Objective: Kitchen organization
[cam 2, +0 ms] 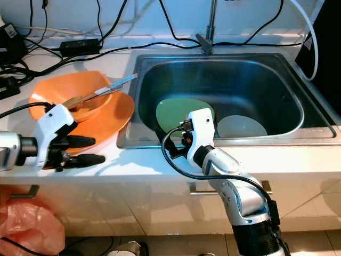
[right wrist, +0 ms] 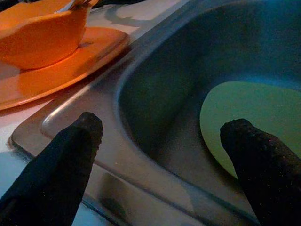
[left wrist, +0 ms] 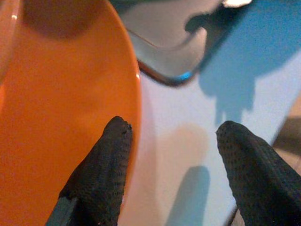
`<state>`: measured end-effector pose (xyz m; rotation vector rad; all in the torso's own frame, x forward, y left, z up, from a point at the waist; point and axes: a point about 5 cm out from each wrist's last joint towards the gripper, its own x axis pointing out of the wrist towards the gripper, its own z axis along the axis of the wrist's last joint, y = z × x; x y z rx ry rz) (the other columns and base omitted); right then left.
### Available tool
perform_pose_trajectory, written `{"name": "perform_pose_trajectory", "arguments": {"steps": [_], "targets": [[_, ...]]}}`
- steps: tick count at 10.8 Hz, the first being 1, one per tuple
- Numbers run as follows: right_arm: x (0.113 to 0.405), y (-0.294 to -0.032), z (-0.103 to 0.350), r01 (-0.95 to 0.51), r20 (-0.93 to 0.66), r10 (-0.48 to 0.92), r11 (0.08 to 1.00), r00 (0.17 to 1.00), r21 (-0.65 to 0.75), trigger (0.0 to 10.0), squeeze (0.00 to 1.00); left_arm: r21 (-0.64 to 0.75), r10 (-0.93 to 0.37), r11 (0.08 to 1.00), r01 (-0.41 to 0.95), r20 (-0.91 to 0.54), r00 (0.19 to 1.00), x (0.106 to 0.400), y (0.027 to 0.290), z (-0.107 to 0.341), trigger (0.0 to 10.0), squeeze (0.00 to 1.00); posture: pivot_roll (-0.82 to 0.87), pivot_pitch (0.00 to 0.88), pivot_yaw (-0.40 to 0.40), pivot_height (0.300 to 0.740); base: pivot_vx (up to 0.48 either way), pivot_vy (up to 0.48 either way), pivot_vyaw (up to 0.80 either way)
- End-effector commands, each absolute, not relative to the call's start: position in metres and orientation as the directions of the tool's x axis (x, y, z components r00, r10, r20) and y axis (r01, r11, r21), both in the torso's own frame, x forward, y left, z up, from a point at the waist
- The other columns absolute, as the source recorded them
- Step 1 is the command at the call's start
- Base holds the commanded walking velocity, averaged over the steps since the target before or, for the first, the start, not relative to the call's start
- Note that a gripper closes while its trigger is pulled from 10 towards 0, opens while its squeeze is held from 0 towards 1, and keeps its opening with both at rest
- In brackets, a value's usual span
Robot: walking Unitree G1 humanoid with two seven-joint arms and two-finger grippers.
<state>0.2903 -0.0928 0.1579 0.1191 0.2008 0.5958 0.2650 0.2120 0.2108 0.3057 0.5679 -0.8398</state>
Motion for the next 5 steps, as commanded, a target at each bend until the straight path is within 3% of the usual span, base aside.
{"name": "perform_pose_trajectory", "arguments": {"steps": [1, 5], "targets": [[0.293, -0.091, 0.160, -0.552, -0.140, 0.572, 0.818, 0.808, 0.160, 10.0, 0.00, 0.078, -0.601, 0.681, 0.728, -0.509, 0.616, 0.279, 0.210, 0.220, 10.0, 0.00, 0.18, 0.057, 0.041, 0.740, 0.000, 0.000, 0.00], [0.294, -0.090, 0.160, -0.550, -0.134, 0.570, 0.820, 0.811, 0.157, 10.0, 0.00, 0.153, -0.632, 0.666, 0.730, -0.404, 0.662, 0.289, 0.208, 0.246, 10.0, 0.00, 0.17, 0.052, 0.044, 0.740, 0.000, 0.000, 0.00]]}}
